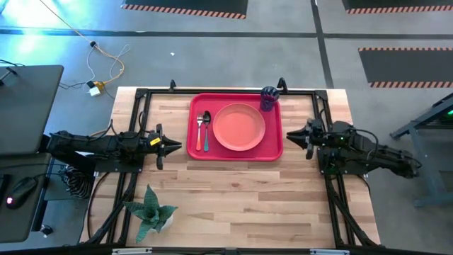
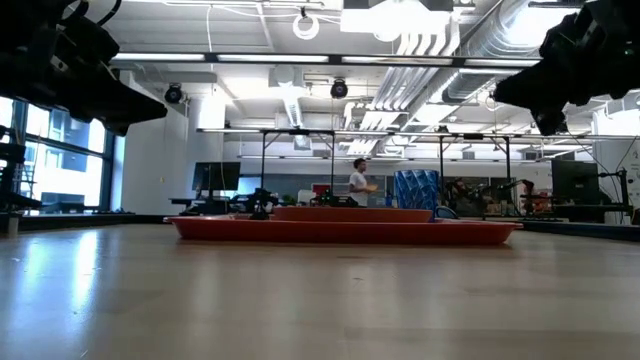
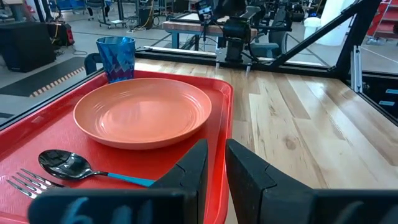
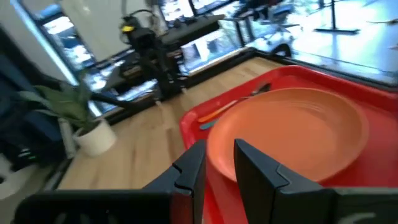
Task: Pick and place plate/cup/fork/spoon on tray
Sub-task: Return to Home Position
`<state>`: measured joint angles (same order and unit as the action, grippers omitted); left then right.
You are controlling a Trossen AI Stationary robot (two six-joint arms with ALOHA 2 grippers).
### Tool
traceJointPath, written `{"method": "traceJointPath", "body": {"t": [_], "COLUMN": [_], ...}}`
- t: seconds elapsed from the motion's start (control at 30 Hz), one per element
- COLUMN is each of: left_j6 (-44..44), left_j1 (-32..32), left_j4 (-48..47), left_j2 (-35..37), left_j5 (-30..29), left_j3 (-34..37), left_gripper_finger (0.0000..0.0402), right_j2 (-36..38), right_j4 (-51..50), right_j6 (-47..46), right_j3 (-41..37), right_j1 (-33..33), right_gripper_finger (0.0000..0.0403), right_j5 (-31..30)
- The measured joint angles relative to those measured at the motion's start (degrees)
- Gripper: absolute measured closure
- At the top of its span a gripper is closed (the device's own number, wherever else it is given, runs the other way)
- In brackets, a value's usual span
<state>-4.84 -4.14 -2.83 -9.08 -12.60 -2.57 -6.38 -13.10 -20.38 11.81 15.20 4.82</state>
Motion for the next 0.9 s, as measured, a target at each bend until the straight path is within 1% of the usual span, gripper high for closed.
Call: {"method": "traceJointPath", "body": {"t": [0.1, 0.37, 0.53, 0.9], "left_j6": [0.0, 0.0, 0.0, 0.0], "left_j1": [0.0, 0.0, 0.0, 0.0], "left_j4": [0.0, 0.0, 0.0, 0.0], "left_j2": [0.0, 0.0, 0.0, 0.0], "left_j5": [0.0, 0.0, 0.0, 0.0], "left_j3": [0.0, 0.0, 0.0, 0.0], "left_gripper_finger": [0.0355, 0.0355, 0.0355, 0.0355], "right_j2": [1.8, 5.6, 5.6, 5.6], "right_j4": [2.3, 4.7, 4.7, 4.6], "right_j6": [-0.7, -1.9, -0.1, -0.9], "right_j3": [-2.8, -7.8, -7.8, -7.8], "right_j1": [0.0, 0.0, -0.3, -0.3], "right_gripper_finger": [0.0329, 0.0329, 0.0329, 0.0329], "right_j5": [2.9, 5.7, 7.4, 7.2]}}
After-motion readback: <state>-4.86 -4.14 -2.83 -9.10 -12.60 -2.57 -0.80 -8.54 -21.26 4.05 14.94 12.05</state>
